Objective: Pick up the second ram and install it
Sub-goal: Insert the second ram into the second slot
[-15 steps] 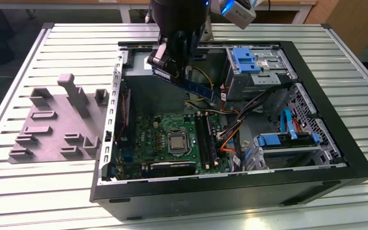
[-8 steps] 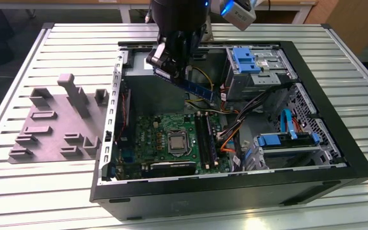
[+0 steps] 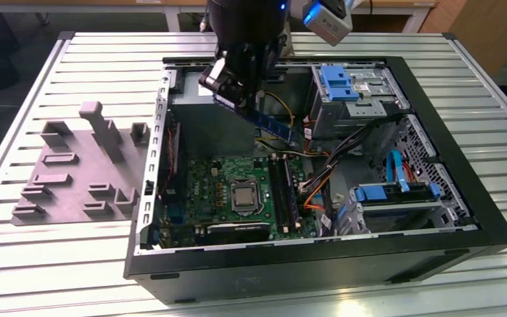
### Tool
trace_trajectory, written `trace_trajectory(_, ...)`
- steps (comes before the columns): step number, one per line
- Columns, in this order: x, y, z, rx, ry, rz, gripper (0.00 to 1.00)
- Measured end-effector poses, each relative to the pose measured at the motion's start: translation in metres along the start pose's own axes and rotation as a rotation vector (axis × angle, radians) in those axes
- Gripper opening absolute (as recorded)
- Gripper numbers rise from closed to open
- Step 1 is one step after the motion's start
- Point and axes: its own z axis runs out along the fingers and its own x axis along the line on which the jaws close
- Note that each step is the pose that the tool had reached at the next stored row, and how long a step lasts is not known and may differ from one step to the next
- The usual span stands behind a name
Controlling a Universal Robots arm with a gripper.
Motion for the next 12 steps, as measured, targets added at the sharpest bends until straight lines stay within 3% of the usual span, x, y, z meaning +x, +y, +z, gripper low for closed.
trace_trajectory(4, 0.0000, 0.0000, 0.0002, 0.0005, -0.0005, 0.036, 0.14)
trace_trajectory(12, 0.0000, 0.0000, 0.0002, 0.0005, -0.0006, 0.037, 0.14)
